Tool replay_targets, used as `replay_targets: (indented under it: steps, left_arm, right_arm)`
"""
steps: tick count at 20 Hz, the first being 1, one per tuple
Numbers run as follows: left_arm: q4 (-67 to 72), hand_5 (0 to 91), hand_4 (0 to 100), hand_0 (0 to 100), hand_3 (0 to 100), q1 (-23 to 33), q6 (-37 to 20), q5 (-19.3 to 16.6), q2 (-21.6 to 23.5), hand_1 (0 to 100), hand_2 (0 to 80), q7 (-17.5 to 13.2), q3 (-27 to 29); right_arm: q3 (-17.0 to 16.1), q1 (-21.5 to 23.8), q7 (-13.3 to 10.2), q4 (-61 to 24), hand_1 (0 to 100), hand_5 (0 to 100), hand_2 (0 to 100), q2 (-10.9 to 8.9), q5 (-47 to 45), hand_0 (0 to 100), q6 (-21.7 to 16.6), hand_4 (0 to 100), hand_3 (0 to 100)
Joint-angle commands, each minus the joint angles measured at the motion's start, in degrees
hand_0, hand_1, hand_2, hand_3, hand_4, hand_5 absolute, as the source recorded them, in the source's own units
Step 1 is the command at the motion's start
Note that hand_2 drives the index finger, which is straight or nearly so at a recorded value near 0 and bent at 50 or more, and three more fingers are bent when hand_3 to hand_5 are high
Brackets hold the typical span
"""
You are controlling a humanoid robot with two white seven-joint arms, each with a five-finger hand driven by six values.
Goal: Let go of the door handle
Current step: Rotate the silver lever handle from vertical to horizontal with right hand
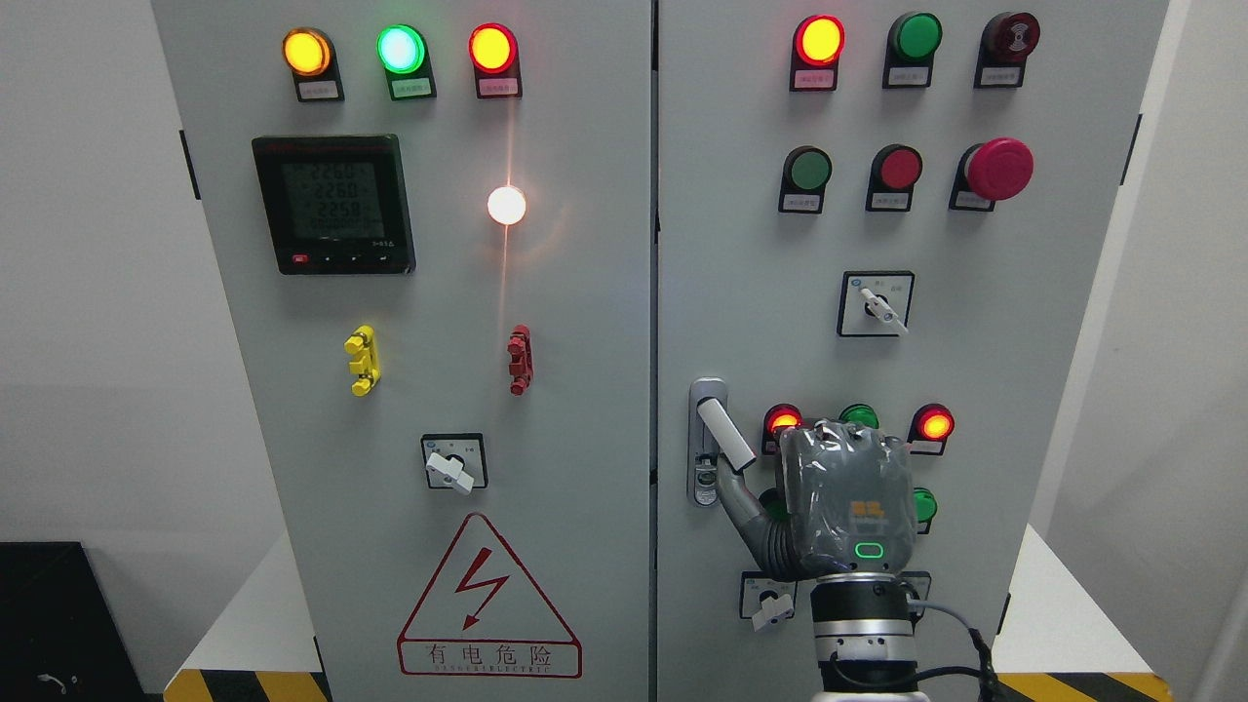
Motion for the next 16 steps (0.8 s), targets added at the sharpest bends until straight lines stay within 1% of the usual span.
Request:
replay_targets:
  steps: [1, 16]
  left_arm:
    - [0.00, 0.0, 0, 12, 0, 1.14, 0.01, 0.00, 0.00, 56, 0.0, 0.01, 0.01]
    - [0.00, 0.0, 0, 12, 0, 1.14, 0.01, 0.00, 0.00, 56, 0.0, 0.01, 0.01]
  right_arm:
    - [-0.22, -0.01, -0.71, -0.15, 38, 100, 100, 0.00, -0.01, 45, -0.01, 98, 100]
    - [-0.31, -0.01, -0.71, -0.59, 38, 100, 100, 0.00, -0.01, 46, -0.10, 99, 100]
